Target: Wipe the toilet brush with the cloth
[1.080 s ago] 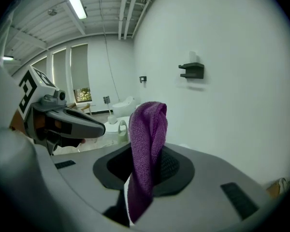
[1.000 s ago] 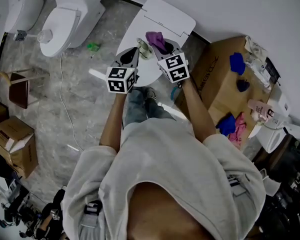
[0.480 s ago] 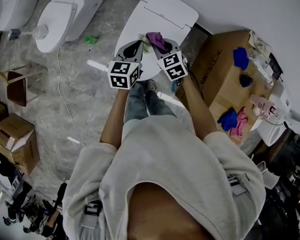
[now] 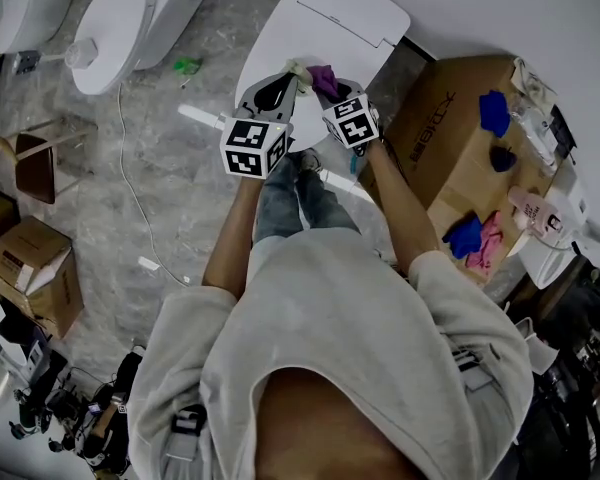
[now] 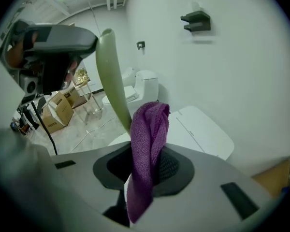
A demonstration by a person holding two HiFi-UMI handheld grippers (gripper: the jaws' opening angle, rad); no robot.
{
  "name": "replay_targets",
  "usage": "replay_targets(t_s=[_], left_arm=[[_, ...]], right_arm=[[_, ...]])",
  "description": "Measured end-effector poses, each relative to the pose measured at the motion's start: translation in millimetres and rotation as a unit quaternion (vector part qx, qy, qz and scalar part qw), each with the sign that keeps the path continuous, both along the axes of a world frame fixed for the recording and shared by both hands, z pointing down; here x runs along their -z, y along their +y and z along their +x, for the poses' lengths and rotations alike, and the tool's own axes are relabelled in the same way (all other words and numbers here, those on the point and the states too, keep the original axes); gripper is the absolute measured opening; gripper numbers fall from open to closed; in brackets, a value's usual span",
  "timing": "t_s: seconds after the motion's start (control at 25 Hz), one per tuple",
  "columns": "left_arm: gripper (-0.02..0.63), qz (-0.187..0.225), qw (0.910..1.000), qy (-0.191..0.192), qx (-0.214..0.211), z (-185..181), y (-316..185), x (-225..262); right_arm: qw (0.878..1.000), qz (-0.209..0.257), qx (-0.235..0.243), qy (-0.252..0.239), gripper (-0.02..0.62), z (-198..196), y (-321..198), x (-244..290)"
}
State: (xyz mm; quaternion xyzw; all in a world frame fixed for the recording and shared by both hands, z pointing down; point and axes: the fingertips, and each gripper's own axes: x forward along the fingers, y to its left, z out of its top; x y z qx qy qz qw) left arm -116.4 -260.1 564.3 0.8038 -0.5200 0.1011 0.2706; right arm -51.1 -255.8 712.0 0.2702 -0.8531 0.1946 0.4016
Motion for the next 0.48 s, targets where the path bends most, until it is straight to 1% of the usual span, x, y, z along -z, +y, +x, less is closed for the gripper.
replay_targets(t_s=[0.32, 0.48], left_arm=[[0.02, 0.002, 1.0, 0.002, -0.007, 1.7, -0.7, 2.0], [0.02, 0.003, 0.9999, 0.0, -0.013, 2.6, -0.5, 3.3]], right_arm=[[0.998, -0.059, -0.005, 0.036, 0.103, 5.9, 7.7, -58.6], [0.994, -0.091, -0.016, 0.049, 0.103, 7.9, 15.8, -85.2]])
